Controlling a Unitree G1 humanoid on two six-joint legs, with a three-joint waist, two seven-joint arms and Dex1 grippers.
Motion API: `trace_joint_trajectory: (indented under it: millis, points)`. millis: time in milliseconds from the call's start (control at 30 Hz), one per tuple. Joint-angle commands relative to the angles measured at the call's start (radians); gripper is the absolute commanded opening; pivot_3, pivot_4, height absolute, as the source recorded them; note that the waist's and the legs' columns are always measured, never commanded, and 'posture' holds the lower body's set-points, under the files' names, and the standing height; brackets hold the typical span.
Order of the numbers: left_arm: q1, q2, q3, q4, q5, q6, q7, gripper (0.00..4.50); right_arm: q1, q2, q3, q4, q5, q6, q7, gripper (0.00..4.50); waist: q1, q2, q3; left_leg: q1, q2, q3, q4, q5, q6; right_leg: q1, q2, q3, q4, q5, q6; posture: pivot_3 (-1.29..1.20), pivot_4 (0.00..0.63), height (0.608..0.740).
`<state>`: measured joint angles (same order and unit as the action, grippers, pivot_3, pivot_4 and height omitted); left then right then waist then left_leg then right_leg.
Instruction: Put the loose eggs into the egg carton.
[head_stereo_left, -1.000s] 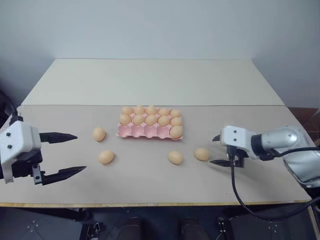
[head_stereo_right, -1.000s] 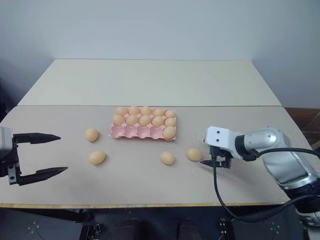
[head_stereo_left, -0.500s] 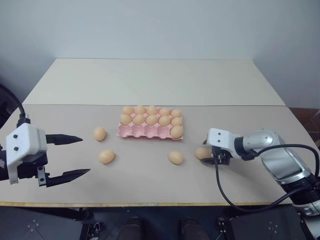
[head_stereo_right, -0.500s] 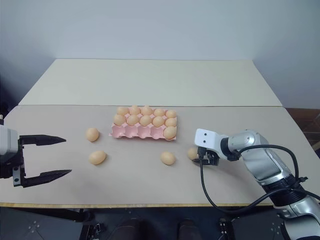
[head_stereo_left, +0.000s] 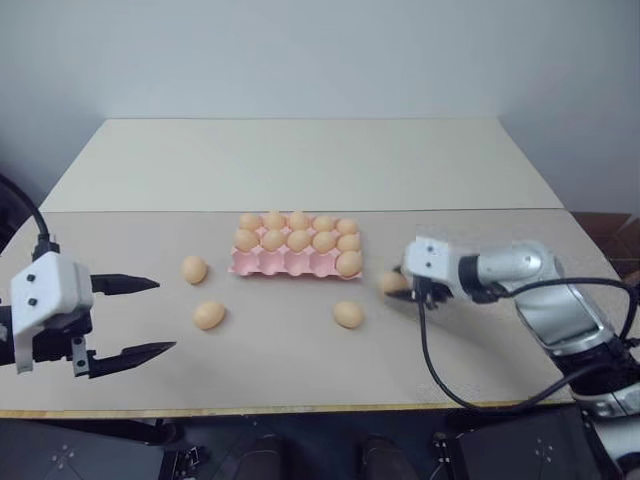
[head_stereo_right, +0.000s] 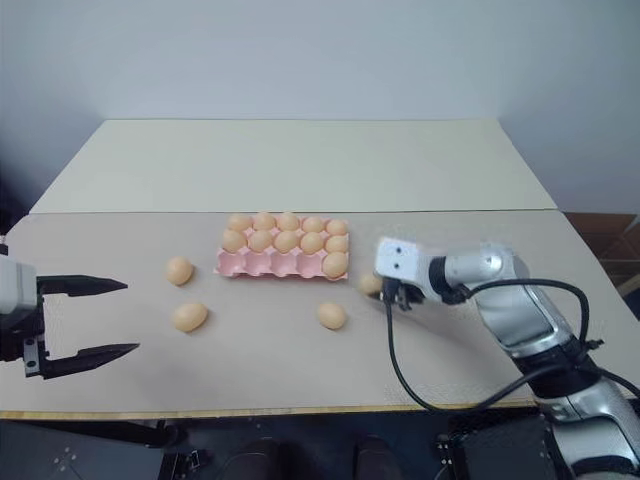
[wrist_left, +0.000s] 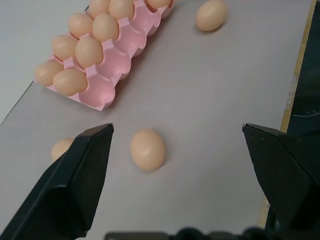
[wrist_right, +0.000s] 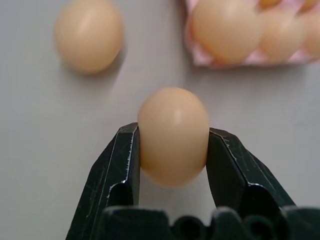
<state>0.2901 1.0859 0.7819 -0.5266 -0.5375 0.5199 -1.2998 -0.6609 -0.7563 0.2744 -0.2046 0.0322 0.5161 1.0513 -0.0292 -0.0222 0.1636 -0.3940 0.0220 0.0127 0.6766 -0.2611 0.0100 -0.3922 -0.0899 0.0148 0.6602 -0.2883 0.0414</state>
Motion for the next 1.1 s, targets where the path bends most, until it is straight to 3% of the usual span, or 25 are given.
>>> trace_joint_trajectory:
  millis: [33,267,533,633,800,933,1100]
  points:
    - [0.044,0.003,0.04,0.01,0.058,-0.033,-0.023,4.5,-0.095,0.107,-0.026,-0.001,0.03,0.025,-0.075,2.01,-0.002,0.0,0.0,0.0,0.0,0.0,0.0,0.0,0.0,0.0,0.0,0.0,0.001,0.0,0.0,0.0,0.15,0.74]
    - [0.078,-0.011,0.057,0.006,0.081,-0.05,-0.03,4.5,-0.171,0.317,0.038,0.123,-0.012,0.014,-0.198,2.01,0.005,0.0,0.0,-0.002,0.0,0.0,0.0,0.0,0.0,-0.002,-0.002,-0.001,0.001,0.0,0.0,0.0,0.15,0.74]
    - [0.089,-0.019,0.078,-0.01,0.076,-0.042,-0.031,4.5,-0.155,0.365,0.059,0.223,-0.052,-0.049,-0.252,2.01,0.009,0.0,0.0,-0.01,-0.003,0.0,0.0,0.002,-0.003,-0.012,-0.003,0.0,0.004,0.0,-0.001,0.0,0.15,0.74]
    - [0.085,-0.016,0.073,-0.007,0.076,-0.045,-0.03,4.5,-0.154,0.373,0.06,0.252,-0.058,-0.101,-0.252,2.61,0.006,0.0,0.0,-0.01,-0.003,0.0,0.0,0.002,-0.003,-0.012,-0.002,0.0,0.004,0.0,-0.001,0.0,0.15,0.74]
    - [0.072,-0.012,0.062,0.002,0.074,-0.049,-0.028,4.5,-0.144,0.378,0.057,0.249,-0.063,-0.136,-0.259,4.35,0.002,0.0,0.0,-0.01,-0.003,0.0,0.0,0.002,-0.003,-0.012,-0.002,0.0,0.004,0.0,-0.001,0.0,0.15,0.74]
    - [0.062,-0.009,0.054,0.007,0.074,-0.054,-0.028,4.5,-0.13,0.354,0.05,0.215,-0.069,-0.132,-0.252,4.35,0.0,0.0,0.0,-0.01,-0.003,-0.001,0.0,0.002,-0.003,-0.012,-0.002,0.0,0.004,0.0,-0.001,0.0,0.15,0.74]
    - [0.031,-0.008,0.042,0.016,0.06,-0.061,-0.027,4.5,-0.07,0.234,-0.007,0.06,-0.024,-0.083,-0.18,4.35,0.007,0.0,0.0,-0.011,-0.003,-0.001,0.0,0.002,-0.003,-0.012,-0.003,0.0,0.003,0.0,-0.001,0.0,0.15,0.74]
